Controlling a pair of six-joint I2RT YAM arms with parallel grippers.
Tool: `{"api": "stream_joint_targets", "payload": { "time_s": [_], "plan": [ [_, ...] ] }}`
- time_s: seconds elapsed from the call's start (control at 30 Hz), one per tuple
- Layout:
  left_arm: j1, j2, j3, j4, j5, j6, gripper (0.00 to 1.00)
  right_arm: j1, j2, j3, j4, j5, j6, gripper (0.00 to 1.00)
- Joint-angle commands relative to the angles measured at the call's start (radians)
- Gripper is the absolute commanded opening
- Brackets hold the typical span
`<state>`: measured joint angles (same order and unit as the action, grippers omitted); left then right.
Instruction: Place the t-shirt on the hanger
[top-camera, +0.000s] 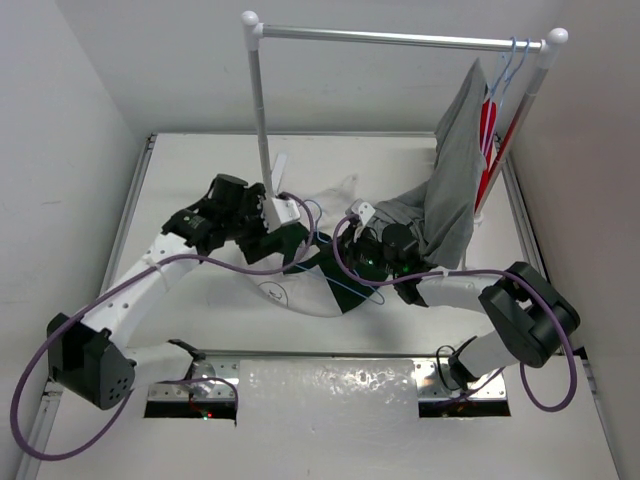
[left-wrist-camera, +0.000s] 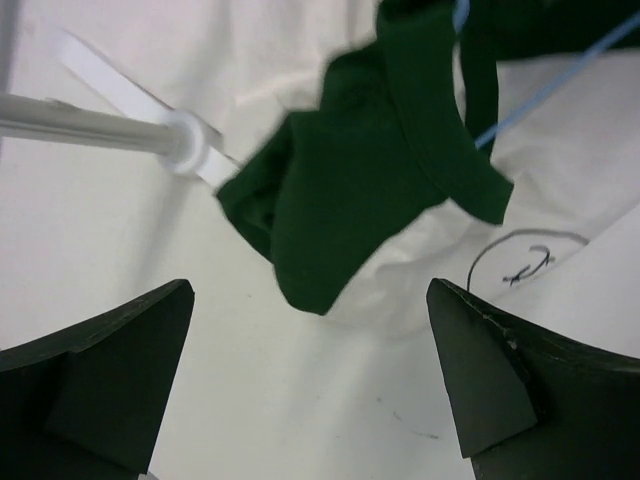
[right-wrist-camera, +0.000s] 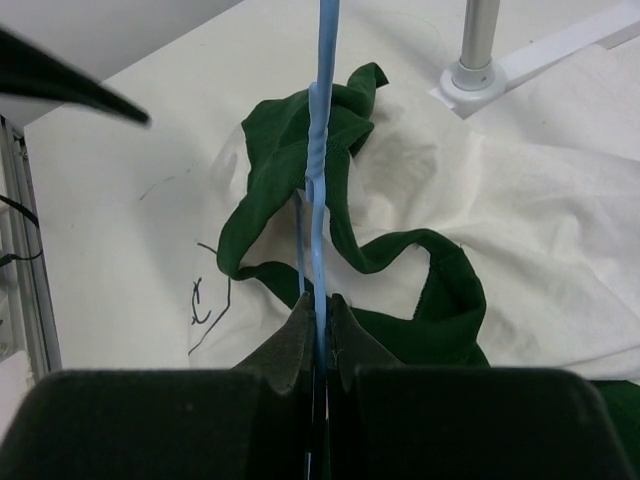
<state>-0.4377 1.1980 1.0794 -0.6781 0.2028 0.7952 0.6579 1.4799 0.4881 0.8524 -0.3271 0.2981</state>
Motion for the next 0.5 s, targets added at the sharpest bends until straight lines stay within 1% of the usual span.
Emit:
{"api": "stream_joint_targets", "payload": {
  "time_s": [0.0, 0.07, 0.1, 0.17, 0.2, 0.27, 0.33, 0.43, 0.47],
  "plan": [
    [0.01, 0.029, -0.078, 0.144, 0.081, 0.14, 1.0, 0.005, -0.013, 0.023, 0.031, -0.026, -0.016, 0.0],
    [0.008, 0.043, -0.096, 0.213, 0.128, 0.148, 1.0, 0.005, -0.01, 0.036, -0.002, -0.035, -0.027, 0.0],
    [0.008, 0.069, -0.093, 0.256, 0.18, 0.148, 1.0, 0.005, -0.009, 0.05, -0.012, -0.038, -0.036, 0.0],
    [-0.001, 0.109, -0.053, 0.272, 0.213, 0.134, 1.0, 0.005, -0.009, 0.055, -0.026, -0.049, -0.042, 0.0],
    [-0.006, 0.158, -0.035, 0.259, 0.228, 0.13, 1.0, 0.005, -0.01, 0.061, -0.029, -0.058, -0.054, 0.0],
    [-0.009, 0.202, 0.008, 0.247, 0.236, 0.125, 1.0, 0.005, -0.015, 0.073, -0.053, -0.099, -0.063, 0.0],
    [-0.009, 0.232, -0.018, 0.27, 0.23, 0.119, 1.0, 0.005, -0.015, 0.081, -0.072, -0.128, -0.073, 0.0],
    [-0.009, 0.224, -0.085, 0.327, 0.26, 0.122, 1.0, 0.005, -0.021, 0.086, -0.099, -0.144, -0.102, 0.0],
    [-0.009, 0.222, -0.099, 0.369, 0.268, 0.124, 1.0, 0.005, -0.021, 0.095, -0.116, -0.164, -0.112, 0.0]
  ]
}}
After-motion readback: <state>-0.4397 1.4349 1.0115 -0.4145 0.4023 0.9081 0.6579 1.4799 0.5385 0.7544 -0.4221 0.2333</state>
